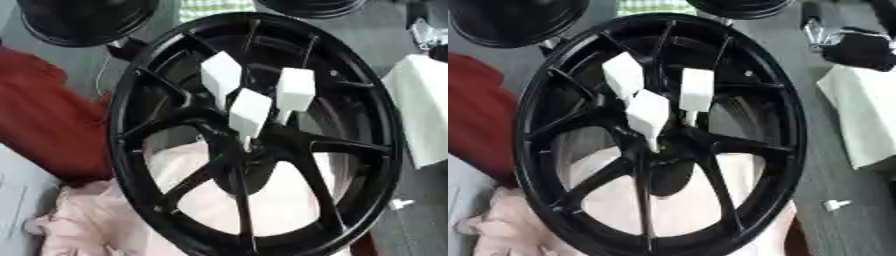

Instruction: Pull the pin out of the wheel hub.

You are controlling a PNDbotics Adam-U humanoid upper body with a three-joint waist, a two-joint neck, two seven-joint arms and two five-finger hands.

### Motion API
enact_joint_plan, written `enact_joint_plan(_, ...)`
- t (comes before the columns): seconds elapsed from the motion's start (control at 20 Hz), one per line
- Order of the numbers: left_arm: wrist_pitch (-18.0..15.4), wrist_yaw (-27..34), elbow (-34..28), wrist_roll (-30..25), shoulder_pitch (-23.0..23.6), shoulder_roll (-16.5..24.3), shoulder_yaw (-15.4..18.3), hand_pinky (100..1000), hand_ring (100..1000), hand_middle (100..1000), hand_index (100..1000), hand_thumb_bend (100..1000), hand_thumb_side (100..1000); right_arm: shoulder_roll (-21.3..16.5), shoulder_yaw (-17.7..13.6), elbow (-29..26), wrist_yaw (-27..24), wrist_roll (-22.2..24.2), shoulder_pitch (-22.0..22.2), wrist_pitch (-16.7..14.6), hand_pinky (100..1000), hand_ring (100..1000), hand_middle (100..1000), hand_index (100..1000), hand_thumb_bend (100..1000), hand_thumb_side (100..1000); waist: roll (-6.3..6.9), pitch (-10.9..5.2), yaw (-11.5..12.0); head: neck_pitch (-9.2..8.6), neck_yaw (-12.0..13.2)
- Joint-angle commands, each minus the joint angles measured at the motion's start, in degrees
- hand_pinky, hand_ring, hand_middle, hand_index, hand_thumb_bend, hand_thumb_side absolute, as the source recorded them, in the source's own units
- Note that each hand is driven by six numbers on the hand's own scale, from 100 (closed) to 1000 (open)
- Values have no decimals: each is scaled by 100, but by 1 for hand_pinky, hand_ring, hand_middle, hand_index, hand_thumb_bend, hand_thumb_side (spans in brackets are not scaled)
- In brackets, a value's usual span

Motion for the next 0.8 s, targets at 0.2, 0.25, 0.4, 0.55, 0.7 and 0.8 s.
enact_joint_plan(0.2, 20, 28, -121, -51, -48, 148, -25, 702, 575, 486, 704, 100, 790, -697, 373, -39, 491, 735, -386, 37, 923, 1000, 804, 861, 100, 166, -16, -72, 39, 9, -79)
enact_joint_plan(0.25, 20, 33, -121, -55, -54, 154, -29, 702, 575, 486, 704, 100, 789, -741, 424, -39, 514, 825, -432, 21, 924, 1000, 805, 862, 100, 171, -21, -75, 45, 9, -83)
enact_joint_plan(0.4, 24, 48, -121, -69, -66, 173, -43, 702, 575, 486, 704, 100, 788, -856, 555, -39, 507, 1056, -561, -36, 925, 1000, 807, 865, 100, 177, -37, -90, 61, 7, -96)
enact_joint_plan(0.55, 35, 57, -121, -83, -68, 185, -56, 702, 575, 486, 704, 100, 789, -940, 671, -39, 474, 1237, -669, -105, 926, 1000, 810, 868, 100, 188, -52, -105, 68, 12, -116)
enact_joint_plan(0.7, 49, 64, -121, -105, -75, 197, -76, 701, 575, 487, 704, 100, 788, -1016, 831, -39, 438, 1458, -781, -160, 926, 1000, 813, 870, 100, 207, -66, -122, 78, 19, -146)
enact_joint_plan(0.8, 55, 70, -121, -117, -78, 207, -85, 702, 575, 487, 704, 100, 789, -1038, 943, -39, 383, 1585, -878, -157, 925, 1000, 814, 871, 100, 272, -74, -133, 89, 26, -169)
